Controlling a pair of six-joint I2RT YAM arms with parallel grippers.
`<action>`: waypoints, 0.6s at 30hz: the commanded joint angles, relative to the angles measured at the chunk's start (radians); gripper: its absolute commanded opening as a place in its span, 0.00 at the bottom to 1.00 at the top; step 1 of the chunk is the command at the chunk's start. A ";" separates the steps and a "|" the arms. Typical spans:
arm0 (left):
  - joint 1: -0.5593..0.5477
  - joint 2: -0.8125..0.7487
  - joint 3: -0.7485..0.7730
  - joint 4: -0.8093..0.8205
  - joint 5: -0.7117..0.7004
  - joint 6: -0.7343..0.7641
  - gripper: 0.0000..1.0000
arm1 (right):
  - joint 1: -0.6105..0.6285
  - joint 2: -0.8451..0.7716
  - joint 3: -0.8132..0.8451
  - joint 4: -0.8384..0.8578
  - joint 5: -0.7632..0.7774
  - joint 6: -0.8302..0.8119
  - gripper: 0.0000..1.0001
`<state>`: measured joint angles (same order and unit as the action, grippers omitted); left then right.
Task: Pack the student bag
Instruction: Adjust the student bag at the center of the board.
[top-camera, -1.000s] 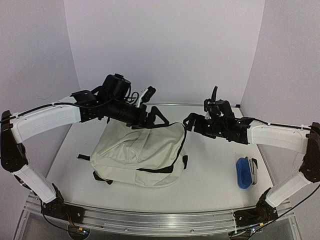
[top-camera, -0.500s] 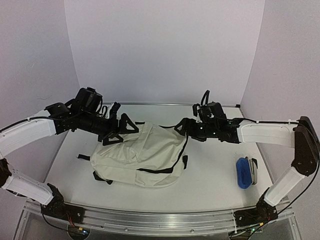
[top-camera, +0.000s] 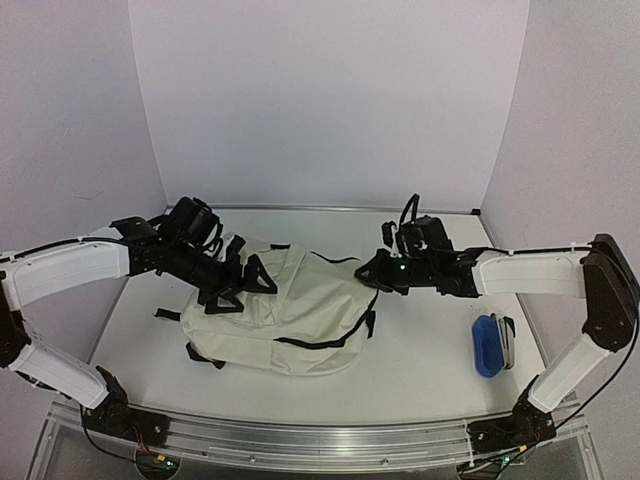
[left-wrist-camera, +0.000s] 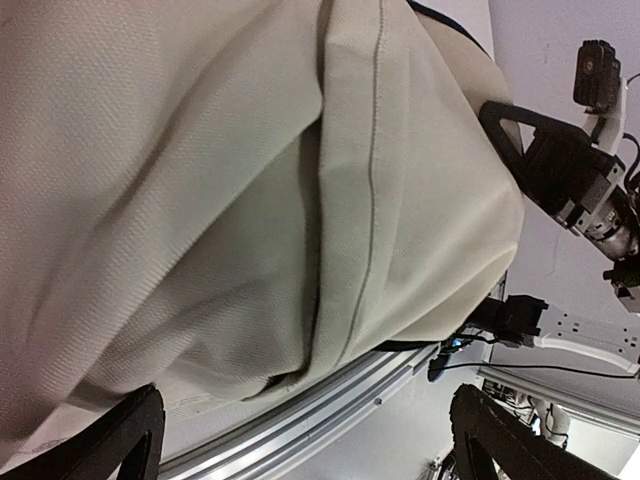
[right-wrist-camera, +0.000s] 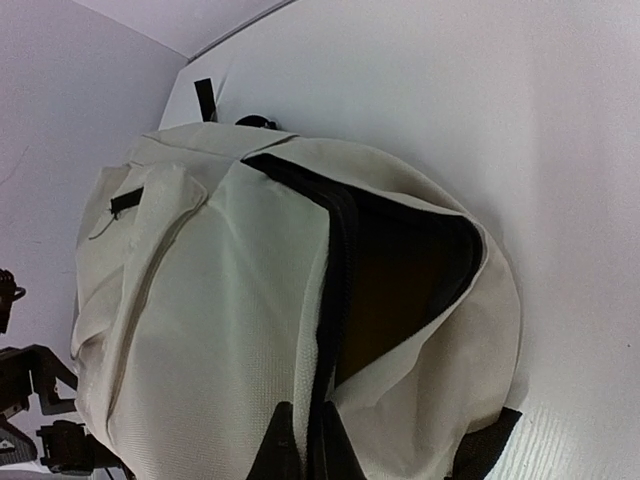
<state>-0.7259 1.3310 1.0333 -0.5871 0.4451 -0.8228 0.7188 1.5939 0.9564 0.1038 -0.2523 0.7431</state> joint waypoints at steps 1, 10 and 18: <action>0.010 0.009 0.003 -0.013 -0.144 0.060 1.00 | 0.046 -0.046 -0.055 0.027 -0.023 0.024 0.00; 0.057 -0.002 -0.058 0.136 -0.262 0.138 1.00 | 0.217 -0.075 -0.126 0.029 -0.025 0.051 0.00; 0.153 0.124 -0.004 0.398 -0.198 0.245 1.00 | 0.337 -0.072 -0.051 0.038 -0.009 0.044 0.00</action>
<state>-0.6247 1.3750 0.9745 -0.4336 0.2762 -0.6815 0.9923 1.5471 0.8473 0.1450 -0.2425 0.7991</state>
